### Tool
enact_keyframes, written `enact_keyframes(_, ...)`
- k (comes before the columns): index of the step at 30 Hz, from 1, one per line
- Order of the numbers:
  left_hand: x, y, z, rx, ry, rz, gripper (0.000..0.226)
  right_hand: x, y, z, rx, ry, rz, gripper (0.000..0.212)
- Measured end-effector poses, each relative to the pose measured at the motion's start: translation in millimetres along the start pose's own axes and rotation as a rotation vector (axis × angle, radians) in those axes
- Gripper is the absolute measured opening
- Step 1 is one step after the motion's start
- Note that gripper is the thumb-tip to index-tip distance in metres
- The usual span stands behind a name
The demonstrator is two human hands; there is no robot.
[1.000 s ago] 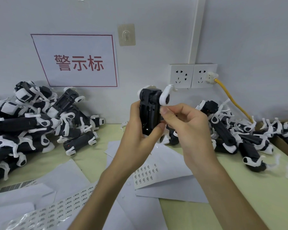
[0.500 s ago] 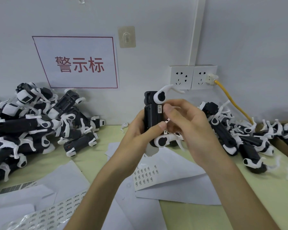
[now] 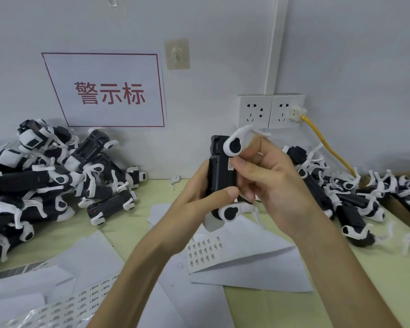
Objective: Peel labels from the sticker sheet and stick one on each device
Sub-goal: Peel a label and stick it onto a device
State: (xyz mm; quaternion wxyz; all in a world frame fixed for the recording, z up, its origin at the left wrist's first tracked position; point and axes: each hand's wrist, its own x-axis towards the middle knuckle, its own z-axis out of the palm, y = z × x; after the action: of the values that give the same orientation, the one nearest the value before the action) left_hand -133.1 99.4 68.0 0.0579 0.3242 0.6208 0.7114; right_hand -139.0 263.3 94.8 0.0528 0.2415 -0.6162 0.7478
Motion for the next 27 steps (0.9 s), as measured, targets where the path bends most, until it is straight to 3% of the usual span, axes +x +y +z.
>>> enact_keyframes(3, 0.6, -1.1, 1.2, -0.014, 0.029, 0.018, 0.022, 0.8, 3.0, -0.2, 0.007, 0.015, -0.021, 0.013)
enact_keyframes(6, 1.9, -2.6, 2.4, 0.0, 0.088, 0.029, 0.03, 0.2, 6.4, 0.6, -0.008, 0.041, -0.054, 0.004)
enact_keyframes(12, 1.5, -2.1, 2.7, 0.09, 0.097, -0.008, 0.036, -1.2, 10.8, 8.1, -0.017, 0.116, -0.104, 0.021)
enact_keyframes(17, 1.1, -2.3, 6.3, 0.105, 0.077, -0.023, 0.032, 1.6, 11.8, -2.5, 0.045, 0.055, -0.072, 0.025)
enact_keyframes(27, 3.2, -8.5, 3.7, 0.1, 0.158, -0.157, 0.041, -0.3, 23.7, -13.1, -0.031, -0.049, -0.052, 0.011)
